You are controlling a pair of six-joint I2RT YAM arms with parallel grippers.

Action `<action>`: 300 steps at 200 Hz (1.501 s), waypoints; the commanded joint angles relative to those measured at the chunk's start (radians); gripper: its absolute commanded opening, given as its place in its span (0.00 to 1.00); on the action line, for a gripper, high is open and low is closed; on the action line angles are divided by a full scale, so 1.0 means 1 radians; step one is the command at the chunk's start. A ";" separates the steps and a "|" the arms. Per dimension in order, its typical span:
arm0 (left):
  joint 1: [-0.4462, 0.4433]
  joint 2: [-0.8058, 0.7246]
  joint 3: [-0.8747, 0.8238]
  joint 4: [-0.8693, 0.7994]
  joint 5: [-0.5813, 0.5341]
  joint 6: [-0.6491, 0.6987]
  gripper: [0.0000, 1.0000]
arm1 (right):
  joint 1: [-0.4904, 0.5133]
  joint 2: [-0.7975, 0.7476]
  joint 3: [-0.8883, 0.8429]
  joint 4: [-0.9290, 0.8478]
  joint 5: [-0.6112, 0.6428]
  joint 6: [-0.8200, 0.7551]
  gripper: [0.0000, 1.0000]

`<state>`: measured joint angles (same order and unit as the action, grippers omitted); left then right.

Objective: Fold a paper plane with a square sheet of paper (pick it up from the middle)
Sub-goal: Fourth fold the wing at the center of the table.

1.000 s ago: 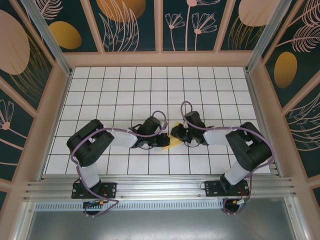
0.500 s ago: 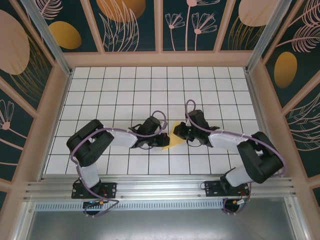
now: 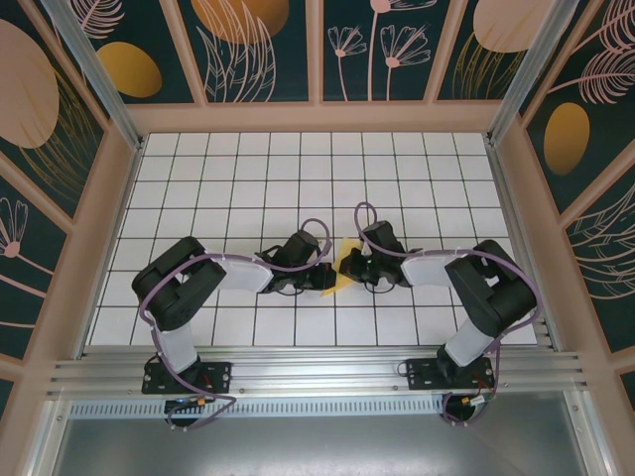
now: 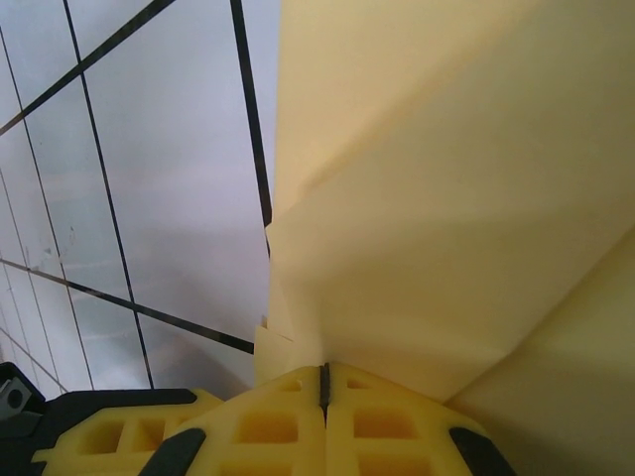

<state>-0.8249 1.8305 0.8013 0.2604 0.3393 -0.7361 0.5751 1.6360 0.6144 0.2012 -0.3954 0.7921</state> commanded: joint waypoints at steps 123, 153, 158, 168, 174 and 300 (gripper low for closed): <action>0.016 0.071 -0.110 -0.224 -0.141 0.037 0.00 | -0.348 0.173 0.115 -0.025 -0.025 -0.194 0.07; 0.016 0.063 -0.113 -0.224 -0.143 0.035 0.00 | -0.427 0.214 0.172 -0.054 -0.075 -0.232 0.08; 0.015 0.062 -0.113 -0.224 -0.143 0.033 0.00 | -0.437 0.213 0.177 -0.059 -0.084 -0.236 0.09; 0.016 0.060 -0.116 -0.223 -0.144 0.032 0.00 | -0.452 0.205 0.194 -0.078 -0.106 -0.244 0.10; 0.015 0.058 -0.114 -0.222 -0.143 0.033 0.00 | -0.455 0.189 0.203 -0.090 -0.118 -0.249 0.10; 0.016 0.067 -0.086 -0.213 -0.125 0.018 0.00 | -0.100 0.022 0.055 0.048 -0.105 -0.068 0.08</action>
<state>-0.8249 1.8156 0.7624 0.3138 0.3096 -0.7265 0.4530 1.6009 0.7151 0.1955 -0.5396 0.6807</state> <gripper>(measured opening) 0.069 0.091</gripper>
